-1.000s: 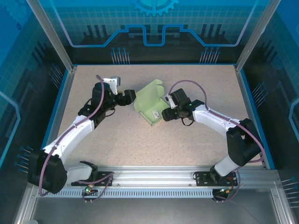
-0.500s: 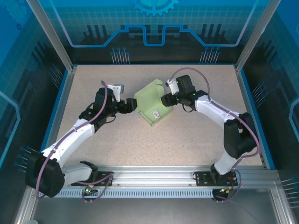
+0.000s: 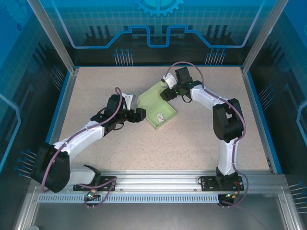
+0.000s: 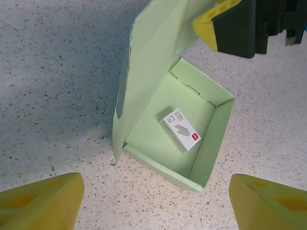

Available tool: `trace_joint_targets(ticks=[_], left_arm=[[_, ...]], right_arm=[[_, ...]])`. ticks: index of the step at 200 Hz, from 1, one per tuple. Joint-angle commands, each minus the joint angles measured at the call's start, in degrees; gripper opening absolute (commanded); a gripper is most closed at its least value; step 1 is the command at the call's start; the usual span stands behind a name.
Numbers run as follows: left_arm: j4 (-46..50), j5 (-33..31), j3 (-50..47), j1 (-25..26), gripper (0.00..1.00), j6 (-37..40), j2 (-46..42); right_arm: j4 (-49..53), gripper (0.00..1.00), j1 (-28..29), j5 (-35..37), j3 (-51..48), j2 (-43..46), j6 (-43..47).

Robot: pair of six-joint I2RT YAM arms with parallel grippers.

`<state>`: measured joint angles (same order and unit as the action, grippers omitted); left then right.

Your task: Fold the paper box

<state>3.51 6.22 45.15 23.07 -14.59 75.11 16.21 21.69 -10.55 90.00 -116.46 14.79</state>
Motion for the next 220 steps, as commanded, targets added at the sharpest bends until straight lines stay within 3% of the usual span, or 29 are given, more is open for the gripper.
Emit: trace_joint_targets(ticks=[1, 72, 156, 220], left_arm=[[-2.24, -1.89, 1.63, 0.47, 0.78, 1.49, 2.27], [-3.66, -6.05, 5.87, 0.42, 0.66, 3.68, 9.92], [-2.96, -6.69, 9.28, 1.01, 0.27, 4.05, 14.27], [0.17, -11.59, 10.88, 1.78, 0.2, 5.09, 15.1]], right_arm=[[2.8, 0.65, -0.51, -3.15, 3.14, -1.66, 3.65], [3.48, 0.37, -0.31, -3.26, 3.17, -1.75, 4.56], [3.57, 0.21, 0.55, -0.87, 2.68, -0.59, 4.05], [2.25, 0.09, 2.47, 6.44, -1.73, 2.7, 0.98]])
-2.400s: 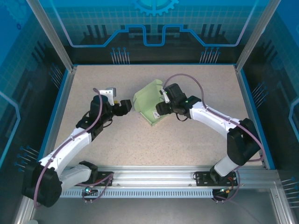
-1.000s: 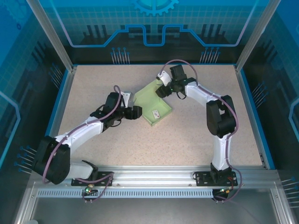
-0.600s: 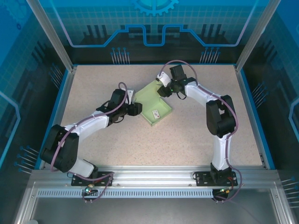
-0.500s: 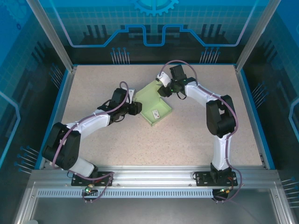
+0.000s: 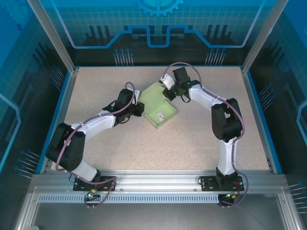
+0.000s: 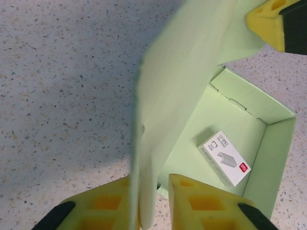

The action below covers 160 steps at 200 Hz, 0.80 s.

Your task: Fold the paper box

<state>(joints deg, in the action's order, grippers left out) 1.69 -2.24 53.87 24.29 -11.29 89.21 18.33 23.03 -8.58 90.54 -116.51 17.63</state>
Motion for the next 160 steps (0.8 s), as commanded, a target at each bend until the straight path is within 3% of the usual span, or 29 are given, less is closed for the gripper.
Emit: trace_joint_targets(ticks=[1, 82, 160], left_arm=[[2.03, -3.26, 2.18, 0.57, 0.2, 1.75, 1.03], [3.12, -4.01, 3.66, 0.84, 0.11, 0.72, 3.08], [-1.28, -9.98, 6.87, 2.41, 0.05, -7.49, 4.22]], right_arm=[[0.04, 0.09, 1.23, 4.68, -2.38, 2.76, -1.96], [-1.56, 0.02, 4.55, 14.21, -7.45, 7.41, -9.61], [-0.89, 0.0, 10.1, 29.8, -10.37, 10.88, -27.14]])
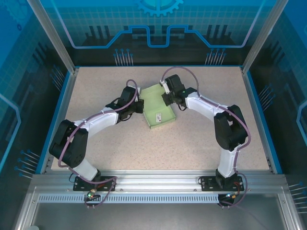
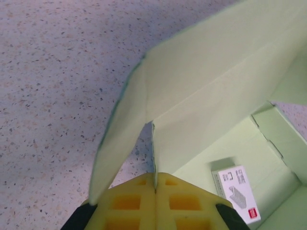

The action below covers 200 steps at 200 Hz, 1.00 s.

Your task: Fold the paper box

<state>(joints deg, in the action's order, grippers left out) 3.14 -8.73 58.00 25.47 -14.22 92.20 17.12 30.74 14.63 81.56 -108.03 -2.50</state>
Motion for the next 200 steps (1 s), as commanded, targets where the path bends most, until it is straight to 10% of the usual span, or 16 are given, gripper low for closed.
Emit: trace_joint_targets(ticks=[1, 200], left_arm=[[-2.8, -3.62, 2.78, 1.24, 0.05, -4.67, 1.27], [-28.67, -27.81, -3.69, 13.43, 0.0, -7.67, 6.63]], right_arm=[[0.29, 0.0, 2.47, 6.79, -1.39, 2.39, -7.13], [-30.05, 0.0, 4.75, 10.03, -18.07, 5.54, -17.42]])
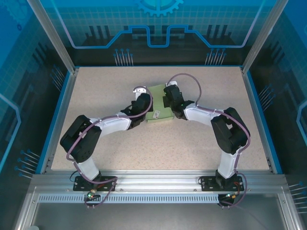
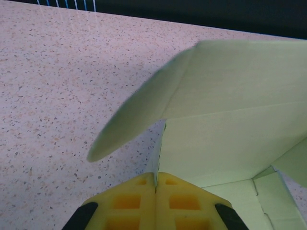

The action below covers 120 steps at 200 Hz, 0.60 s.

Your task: Fold the paper box

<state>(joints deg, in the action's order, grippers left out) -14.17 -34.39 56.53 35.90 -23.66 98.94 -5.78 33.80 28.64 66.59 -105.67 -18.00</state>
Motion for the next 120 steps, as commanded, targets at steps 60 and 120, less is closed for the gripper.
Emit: trace_joint_targets(ticks=[60, 120], left_arm=[[-21.09, -5.83, -9.02, 6.47, 0.0, 5.02, -0.41], [-24.74, -8.95, -13.39, 9.83, 0.0, 6.33, -0.2]], right_arm=[[-12.18, 0.0, 3.37, -3.69, -8.49, 6.21, -5.96], [-18.87, 0.02, 5.23, -2.01, -15.79, 8.85, -10.7]])
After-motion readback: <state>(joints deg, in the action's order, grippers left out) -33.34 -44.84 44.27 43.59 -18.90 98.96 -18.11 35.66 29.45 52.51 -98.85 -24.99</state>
